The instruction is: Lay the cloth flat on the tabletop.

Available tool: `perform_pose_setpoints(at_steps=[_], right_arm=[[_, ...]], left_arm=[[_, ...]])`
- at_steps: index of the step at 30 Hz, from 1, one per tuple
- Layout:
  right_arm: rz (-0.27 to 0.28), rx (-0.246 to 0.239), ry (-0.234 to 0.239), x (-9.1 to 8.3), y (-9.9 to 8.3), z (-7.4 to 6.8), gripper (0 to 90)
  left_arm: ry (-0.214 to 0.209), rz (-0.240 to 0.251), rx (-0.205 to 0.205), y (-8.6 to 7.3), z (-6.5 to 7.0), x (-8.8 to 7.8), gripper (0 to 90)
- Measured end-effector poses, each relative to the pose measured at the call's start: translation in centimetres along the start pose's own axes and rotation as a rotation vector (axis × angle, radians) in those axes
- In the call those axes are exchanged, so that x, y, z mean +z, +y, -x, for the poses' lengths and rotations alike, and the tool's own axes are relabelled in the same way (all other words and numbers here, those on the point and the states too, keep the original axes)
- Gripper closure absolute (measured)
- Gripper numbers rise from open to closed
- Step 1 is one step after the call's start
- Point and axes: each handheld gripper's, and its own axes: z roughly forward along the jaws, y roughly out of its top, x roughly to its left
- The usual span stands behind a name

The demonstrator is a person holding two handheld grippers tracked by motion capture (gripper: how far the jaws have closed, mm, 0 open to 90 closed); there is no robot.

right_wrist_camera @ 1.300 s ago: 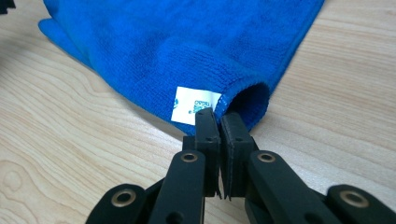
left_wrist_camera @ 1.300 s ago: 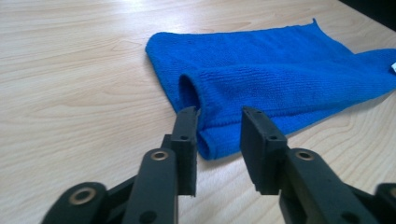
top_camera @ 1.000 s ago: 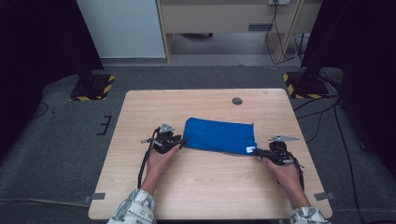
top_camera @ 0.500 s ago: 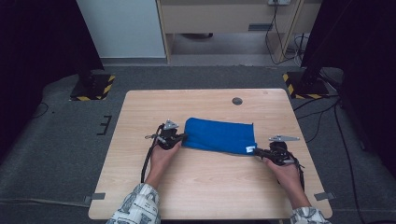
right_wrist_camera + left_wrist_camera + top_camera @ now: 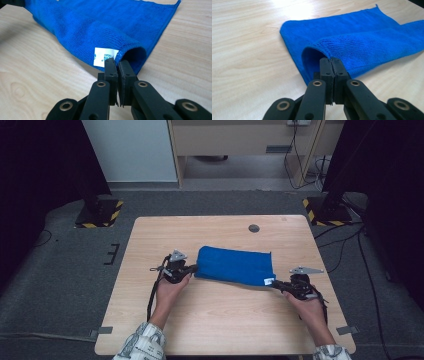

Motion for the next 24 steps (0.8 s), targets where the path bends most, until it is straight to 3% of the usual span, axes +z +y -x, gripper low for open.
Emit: perform_pose_setpoints(at_steps=[10,14,18,24], right_arm=[[-0.016,-0.005,0.02,-2.5,-1.3,-1.0,87.0],[-0.037,-0.013,0.022,-2.7,-1.8,-1.2,87.0],[-0.051,-0.015,0.027,-2.4,-1.8,-1.5,87.0],[-0.079,-0.04,0.027,-3.1,-2.3,-1.6,87.0]], left_arm=[[-0.034,-0.024,0.007,-1.6,2.7,-2.3,88.6],[-0.033,-0.065,0.034,-2.4,3.3,-2.3,88.6],[-0.034,-0.083,0.033,-3.0,3.6,-2.5,88.6],[-0.056,-0.125,0.057,-4.1,5.2,-2.6,88.5]])
